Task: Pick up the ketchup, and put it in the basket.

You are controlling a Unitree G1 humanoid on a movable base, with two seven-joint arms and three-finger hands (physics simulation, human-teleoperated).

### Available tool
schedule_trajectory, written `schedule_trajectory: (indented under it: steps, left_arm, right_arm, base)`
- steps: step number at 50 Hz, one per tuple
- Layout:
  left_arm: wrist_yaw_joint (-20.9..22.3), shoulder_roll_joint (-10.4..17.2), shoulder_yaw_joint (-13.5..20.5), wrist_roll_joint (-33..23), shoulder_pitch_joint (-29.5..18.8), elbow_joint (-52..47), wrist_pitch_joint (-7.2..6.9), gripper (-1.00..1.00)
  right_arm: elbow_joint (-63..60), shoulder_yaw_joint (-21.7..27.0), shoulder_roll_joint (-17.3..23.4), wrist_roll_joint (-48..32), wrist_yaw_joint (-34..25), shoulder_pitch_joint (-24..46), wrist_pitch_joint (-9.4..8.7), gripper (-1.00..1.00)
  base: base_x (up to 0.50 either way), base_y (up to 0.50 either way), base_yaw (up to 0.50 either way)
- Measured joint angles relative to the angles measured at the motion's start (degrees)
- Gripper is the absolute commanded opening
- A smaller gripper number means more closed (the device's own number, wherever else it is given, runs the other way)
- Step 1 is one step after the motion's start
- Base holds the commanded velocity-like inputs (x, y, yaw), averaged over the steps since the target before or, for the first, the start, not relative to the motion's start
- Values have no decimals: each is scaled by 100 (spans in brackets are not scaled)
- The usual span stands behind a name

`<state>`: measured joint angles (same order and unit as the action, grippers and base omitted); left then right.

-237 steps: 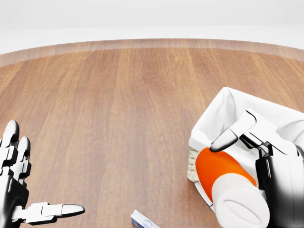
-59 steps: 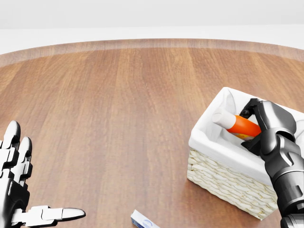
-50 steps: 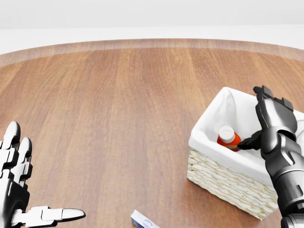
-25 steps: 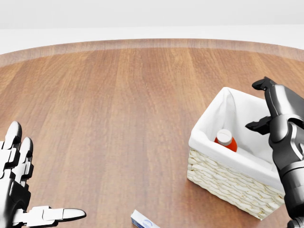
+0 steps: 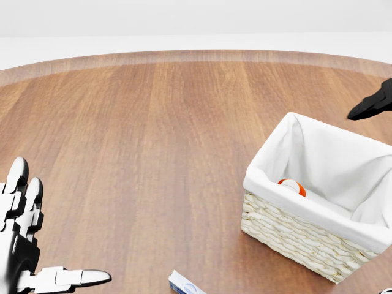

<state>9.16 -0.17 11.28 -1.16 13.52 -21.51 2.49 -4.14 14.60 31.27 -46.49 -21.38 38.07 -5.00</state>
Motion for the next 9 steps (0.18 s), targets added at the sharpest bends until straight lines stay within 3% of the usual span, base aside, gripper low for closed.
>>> schedule_trajectory:
  steps: [9]
  left_arm:
    - [9, -6, -1, 1, 19, -6, 16, 100]
  right_arm:
    - [-2397, 178, 13, -297, -1241, -119, 0, 100]
  base:
    - [0, 0, 0]
